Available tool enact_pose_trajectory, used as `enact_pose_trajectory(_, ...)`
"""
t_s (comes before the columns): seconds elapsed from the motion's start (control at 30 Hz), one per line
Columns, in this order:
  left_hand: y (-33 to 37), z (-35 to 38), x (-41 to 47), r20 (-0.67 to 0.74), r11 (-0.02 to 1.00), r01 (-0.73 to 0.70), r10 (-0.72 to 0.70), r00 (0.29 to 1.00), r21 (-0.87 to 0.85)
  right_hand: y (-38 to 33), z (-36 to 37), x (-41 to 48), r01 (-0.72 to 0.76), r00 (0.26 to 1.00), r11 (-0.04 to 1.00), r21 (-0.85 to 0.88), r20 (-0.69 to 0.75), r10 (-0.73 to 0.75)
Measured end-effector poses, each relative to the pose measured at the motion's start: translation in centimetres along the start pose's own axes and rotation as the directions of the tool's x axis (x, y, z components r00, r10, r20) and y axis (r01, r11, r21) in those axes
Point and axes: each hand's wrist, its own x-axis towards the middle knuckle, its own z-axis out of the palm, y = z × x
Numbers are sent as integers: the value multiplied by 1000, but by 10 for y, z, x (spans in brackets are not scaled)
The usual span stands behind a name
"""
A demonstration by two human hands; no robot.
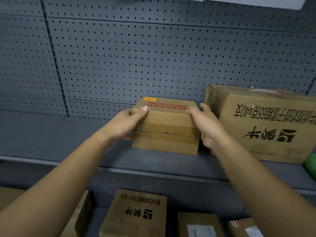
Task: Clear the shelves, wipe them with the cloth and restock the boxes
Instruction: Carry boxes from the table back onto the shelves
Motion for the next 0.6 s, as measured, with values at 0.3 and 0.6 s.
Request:
enact_pose_trajectory(0.3,-9,0,6,-15,998,-60,60,998,-20,2,5,-3,116,990,980,-162,-64,-128)
enact_pose_trajectory(0.6,-9,-24,-6,-151,805,-197,333,931,559,-24,-3,-28,284,933,754,-592,-11,-359)
